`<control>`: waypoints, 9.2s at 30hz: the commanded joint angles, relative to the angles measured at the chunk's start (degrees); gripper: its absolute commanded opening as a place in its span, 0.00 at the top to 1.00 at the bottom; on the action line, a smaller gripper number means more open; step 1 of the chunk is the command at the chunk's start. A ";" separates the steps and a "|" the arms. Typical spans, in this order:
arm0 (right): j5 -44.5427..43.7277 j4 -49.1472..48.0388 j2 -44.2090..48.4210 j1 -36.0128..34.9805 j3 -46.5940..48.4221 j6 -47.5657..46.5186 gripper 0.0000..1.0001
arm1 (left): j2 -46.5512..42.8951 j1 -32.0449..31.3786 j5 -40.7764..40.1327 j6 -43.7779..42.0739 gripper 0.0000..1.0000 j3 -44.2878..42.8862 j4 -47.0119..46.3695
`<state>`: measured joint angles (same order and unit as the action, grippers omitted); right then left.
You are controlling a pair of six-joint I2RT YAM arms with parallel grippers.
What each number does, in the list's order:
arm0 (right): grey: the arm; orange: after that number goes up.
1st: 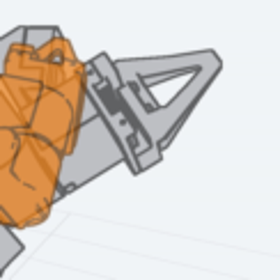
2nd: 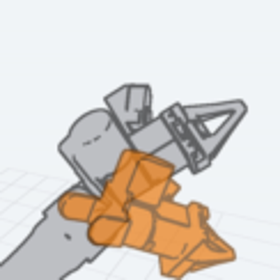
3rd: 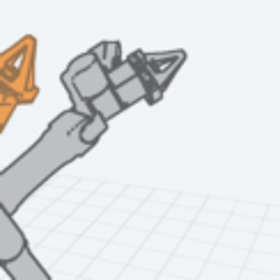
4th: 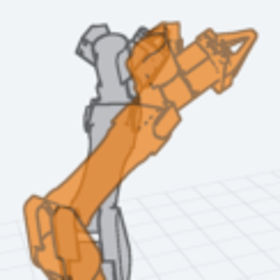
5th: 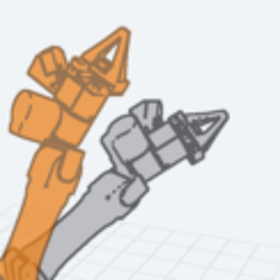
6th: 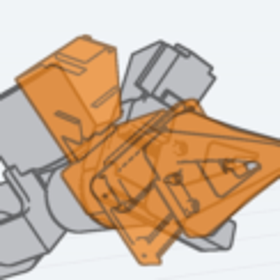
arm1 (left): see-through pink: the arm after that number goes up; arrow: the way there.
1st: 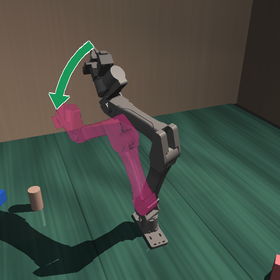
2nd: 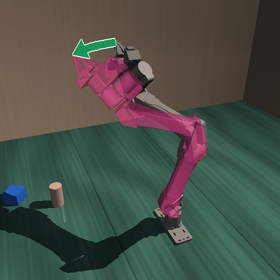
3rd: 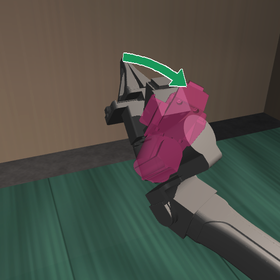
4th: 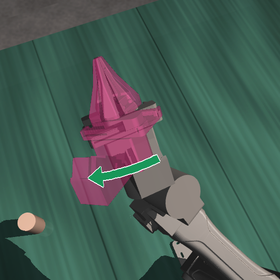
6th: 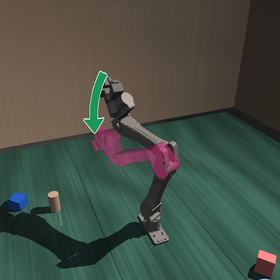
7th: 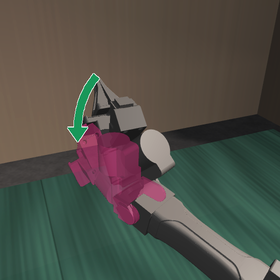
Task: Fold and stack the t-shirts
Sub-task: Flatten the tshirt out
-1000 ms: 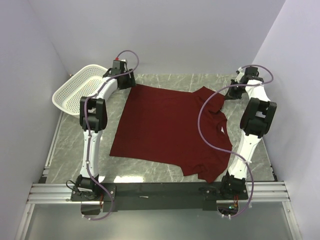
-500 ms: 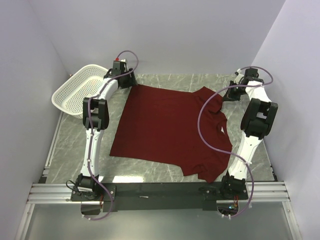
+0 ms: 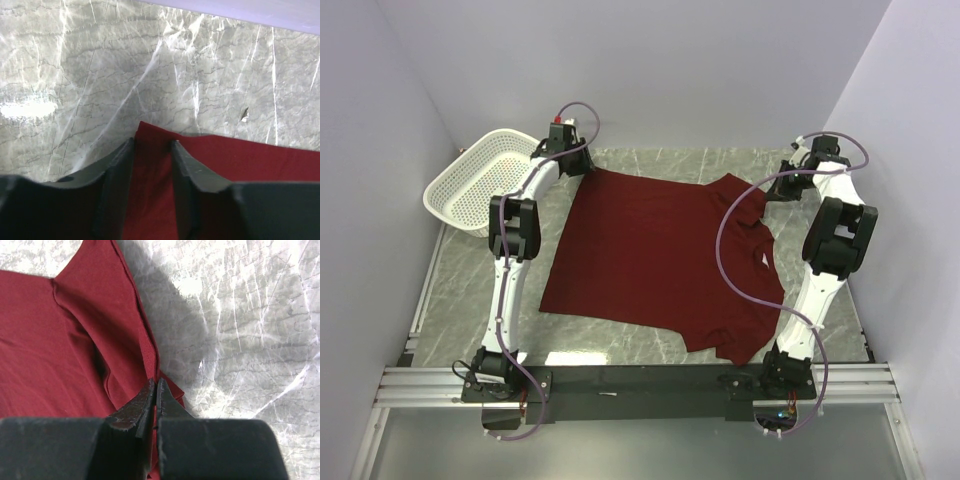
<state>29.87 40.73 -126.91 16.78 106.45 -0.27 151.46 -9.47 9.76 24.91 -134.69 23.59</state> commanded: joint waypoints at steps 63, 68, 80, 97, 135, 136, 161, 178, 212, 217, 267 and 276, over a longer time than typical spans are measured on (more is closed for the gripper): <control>-17.82 -4.95 59.93 5.90 37.25 0.18 1.00 | -91.95 10.53 -4.31 -0.65 1.00 29.05 -15.69; -20.55 -8.47 63.19 5.90 39.87 3.00 1.00 | -96.96 10.44 -4.05 0.58 1.00 30.80 -15.07; -7.73 -7.66 56.86 5.81 11.57 1.95 1.00 | -94.42 10.44 -4.67 -0.57 1.00 58.52 -18.22; -6.05 -35.55 41.95 2.30 -34.48 -5.53 1.00 | -51.04 9.74 0.26 -0.82 1.00 62.14 -34.68; -4.99 -22.01 47.17 -9.04 -5.45 -4.56 1.00 | -56.34 4.91 4.90 -5.66 1.00 52.78 -28.87; -4.82 -20.70 51.55 -8.61 -4.86 -4.13 1.00 | -58.71 4.73 5.35 -4.96 1.00 53.65 -28.87; -0.44 -17.69 58.71 1.07 8.89 4.49 1.00 | -84.78 3.50 -8.36 -2.32 1.00 56.11 -29.81; -6.38 -32.31 24.89 -0.42 -19.19 -1.39 1.00 | -26.15 -4.06 -5.97 -9.09 1.00 27.05 -18.17; -35.58 -22.62 3.32 -13.80 12.86 -5.79 1.00 | -23.23 -3.71 -18.64 -12.34 1.00 22.81 -18.23; -33.21 -24.47 6.06 -9.22 5.87 -5.00 1.00 | -22.70 -2.92 -17.41 -12.07 1.00 22.20 -18.67; -23.72 -7.77 64.42 -3.59 34.80 -7.72 1.00 | -98.81 -3.01 -14.50 -7.77 1.00 40.12 -25.27; -20.38 -15.49 64.16 -3.59 6.81 -9.57 1.00 | -91.71 -3.01 -11.53 -7.24 1.00 56.96 -29.65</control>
<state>9.13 26.61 -58.02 12.91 124.16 -8.86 54.74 -12.62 -2.39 17.41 -84.93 -6.55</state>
